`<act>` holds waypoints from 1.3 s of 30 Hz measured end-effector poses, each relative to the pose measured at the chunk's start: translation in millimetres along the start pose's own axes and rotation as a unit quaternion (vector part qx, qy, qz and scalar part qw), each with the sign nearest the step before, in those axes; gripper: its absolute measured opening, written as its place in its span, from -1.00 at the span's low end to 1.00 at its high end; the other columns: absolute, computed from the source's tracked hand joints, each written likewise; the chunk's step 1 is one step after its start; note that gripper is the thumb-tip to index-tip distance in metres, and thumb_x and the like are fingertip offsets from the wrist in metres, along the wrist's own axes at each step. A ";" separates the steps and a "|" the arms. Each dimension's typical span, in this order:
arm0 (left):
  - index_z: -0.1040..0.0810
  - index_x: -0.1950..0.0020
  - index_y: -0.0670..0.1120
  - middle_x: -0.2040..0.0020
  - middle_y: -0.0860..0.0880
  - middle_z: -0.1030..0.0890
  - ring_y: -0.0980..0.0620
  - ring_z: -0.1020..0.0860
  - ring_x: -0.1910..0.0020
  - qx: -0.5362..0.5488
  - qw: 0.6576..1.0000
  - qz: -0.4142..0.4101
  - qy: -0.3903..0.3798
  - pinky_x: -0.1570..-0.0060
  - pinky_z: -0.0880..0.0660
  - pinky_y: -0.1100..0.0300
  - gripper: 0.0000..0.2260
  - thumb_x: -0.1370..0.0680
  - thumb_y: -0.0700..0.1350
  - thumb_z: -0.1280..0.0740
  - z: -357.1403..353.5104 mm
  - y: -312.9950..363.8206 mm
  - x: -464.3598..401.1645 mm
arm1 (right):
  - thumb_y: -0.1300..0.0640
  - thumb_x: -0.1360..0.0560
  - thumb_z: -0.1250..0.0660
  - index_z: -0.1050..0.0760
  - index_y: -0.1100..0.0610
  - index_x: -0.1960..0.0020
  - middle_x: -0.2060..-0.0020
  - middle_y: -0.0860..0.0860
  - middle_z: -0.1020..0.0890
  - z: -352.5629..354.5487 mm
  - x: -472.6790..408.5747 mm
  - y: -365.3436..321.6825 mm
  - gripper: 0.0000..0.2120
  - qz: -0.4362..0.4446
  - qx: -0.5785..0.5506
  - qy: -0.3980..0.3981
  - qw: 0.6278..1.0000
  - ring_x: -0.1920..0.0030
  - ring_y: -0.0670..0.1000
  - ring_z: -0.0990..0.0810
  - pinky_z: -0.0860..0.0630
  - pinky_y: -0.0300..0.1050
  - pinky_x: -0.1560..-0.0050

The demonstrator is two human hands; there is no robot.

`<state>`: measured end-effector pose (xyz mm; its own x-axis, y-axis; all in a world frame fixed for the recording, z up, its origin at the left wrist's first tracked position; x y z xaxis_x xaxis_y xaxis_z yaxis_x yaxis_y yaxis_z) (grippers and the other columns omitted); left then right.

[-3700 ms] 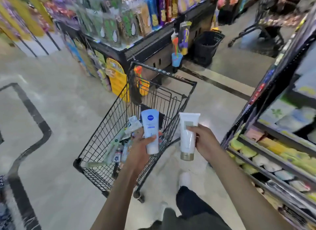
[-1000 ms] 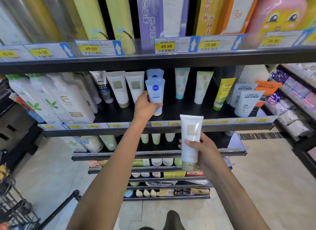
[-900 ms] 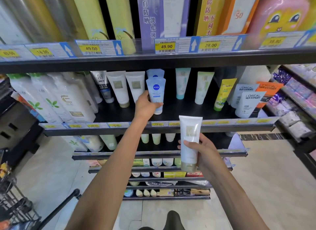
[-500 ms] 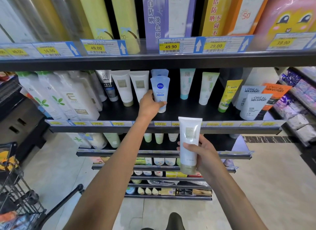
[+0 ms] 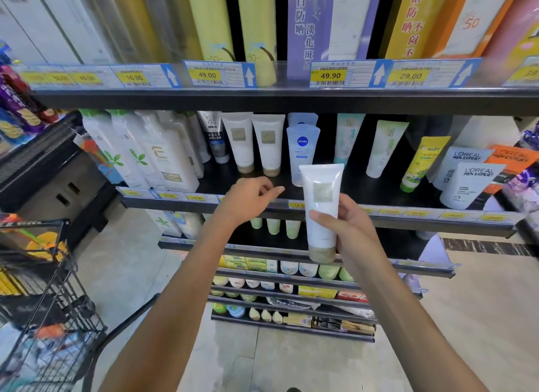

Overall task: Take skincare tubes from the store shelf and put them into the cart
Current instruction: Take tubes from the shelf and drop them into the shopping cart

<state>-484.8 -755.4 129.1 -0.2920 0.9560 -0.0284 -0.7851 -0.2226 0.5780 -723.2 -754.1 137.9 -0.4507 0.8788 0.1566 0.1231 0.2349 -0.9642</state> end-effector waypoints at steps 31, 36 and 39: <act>-0.55 -0.32 -0.04 -0.23 0.00 -0.63 -0.05 -0.55 -0.20 -0.192 0.963 -0.172 0.083 -0.22 -0.35 0.02 -0.61 -0.59 0.16 -0.36 38.0 -91.8 26.4 | 0.09 -0.46 -0.56 -0.51 0.08 -0.30 -0.20 -0.01 -0.68 -112.1 -103.4 -8.1 -0.54 0.120 0.321 0.175 0.923 -0.23 0.01 -0.63 -0.58 0.01 -0.25; -0.55 -0.32 -0.05 -0.22 -0.02 -0.64 -0.06 -0.56 -0.19 -0.186 0.963 -0.178 0.084 -0.22 -0.37 0.00 -0.61 -0.59 0.14 -0.37 37.9 -91.0 26.1 | -0.04 -0.43 -0.58 -0.47 0.09 -0.31 -0.22 0.02 -0.65 -122.3 -96.5 -2.3 -0.46 0.130 0.390 0.219 0.885 -0.26 0.08 -0.59 -0.57 0.03 -0.21; -0.56 -0.30 -0.06 -0.19 -0.02 -0.65 -0.06 -0.57 -0.16 -0.185 0.962 -0.183 0.083 -0.20 -0.38 0.00 -0.63 -0.59 0.13 -0.38 37.2 -91.5 25.4 | -0.02 -0.43 -0.58 -0.48 0.10 -0.29 -0.23 0.04 -0.65 -124.1 -99.8 -1.2 -0.48 0.121 0.393 0.236 0.880 -0.26 0.10 -0.59 -0.53 -0.04 -0.15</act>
<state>-400.1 -703.7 105.9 -0.0188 0.9468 -0.3212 -0.9835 0.0403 0.1761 -568.7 -790.5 150.0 -0.0545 0.9820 -0.1809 -0.5690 -0.1795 -0.8025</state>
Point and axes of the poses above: each hand's wrist, its own x-axis away from the middle knuckle, its own z-axis out of the back of the hand, y = z × x, the point moved 6 cm from there along -x, towards the middle knuckle
